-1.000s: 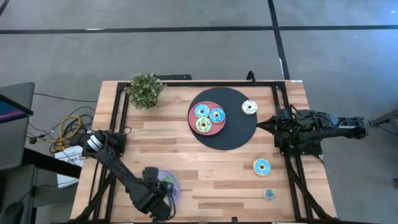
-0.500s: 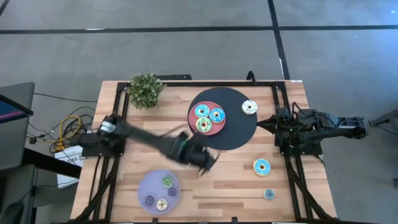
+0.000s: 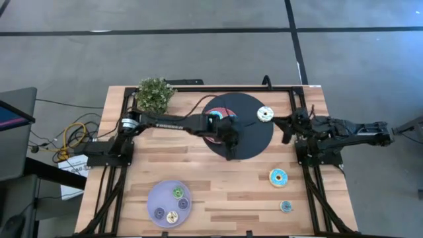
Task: Pick & Place donuts
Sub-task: Put the big white donut on the pink plate
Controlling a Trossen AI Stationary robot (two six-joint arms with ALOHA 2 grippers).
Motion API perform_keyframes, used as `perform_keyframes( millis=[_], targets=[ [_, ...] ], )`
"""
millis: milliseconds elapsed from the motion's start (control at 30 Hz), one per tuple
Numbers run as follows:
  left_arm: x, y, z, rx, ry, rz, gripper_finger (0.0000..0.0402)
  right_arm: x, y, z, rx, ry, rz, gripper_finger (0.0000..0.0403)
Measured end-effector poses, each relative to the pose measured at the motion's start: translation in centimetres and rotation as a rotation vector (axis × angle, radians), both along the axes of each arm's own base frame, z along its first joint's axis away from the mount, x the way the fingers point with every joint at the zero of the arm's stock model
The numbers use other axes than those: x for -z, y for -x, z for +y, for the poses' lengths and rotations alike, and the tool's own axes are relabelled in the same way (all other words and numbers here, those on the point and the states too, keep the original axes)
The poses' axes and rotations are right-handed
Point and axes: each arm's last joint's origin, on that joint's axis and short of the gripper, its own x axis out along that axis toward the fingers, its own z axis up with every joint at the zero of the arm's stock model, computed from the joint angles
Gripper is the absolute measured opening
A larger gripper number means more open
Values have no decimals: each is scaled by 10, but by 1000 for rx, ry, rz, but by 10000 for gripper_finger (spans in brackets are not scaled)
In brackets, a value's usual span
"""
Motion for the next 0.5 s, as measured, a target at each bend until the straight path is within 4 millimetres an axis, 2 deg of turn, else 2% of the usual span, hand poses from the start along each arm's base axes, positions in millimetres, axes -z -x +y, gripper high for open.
perform_keyframes(
  millis=[133,333,500],
  targets=[
    [15,3,25,84,7,-13,1,3,-14,-1,90,22,43,79],
    [34,26,69,159,76,18,0,-2,-42,-5,208,56,84,170],
    [32,50,92,214,67,11,0,-8,-72,-28,384,-26,213,220]
  ],
)
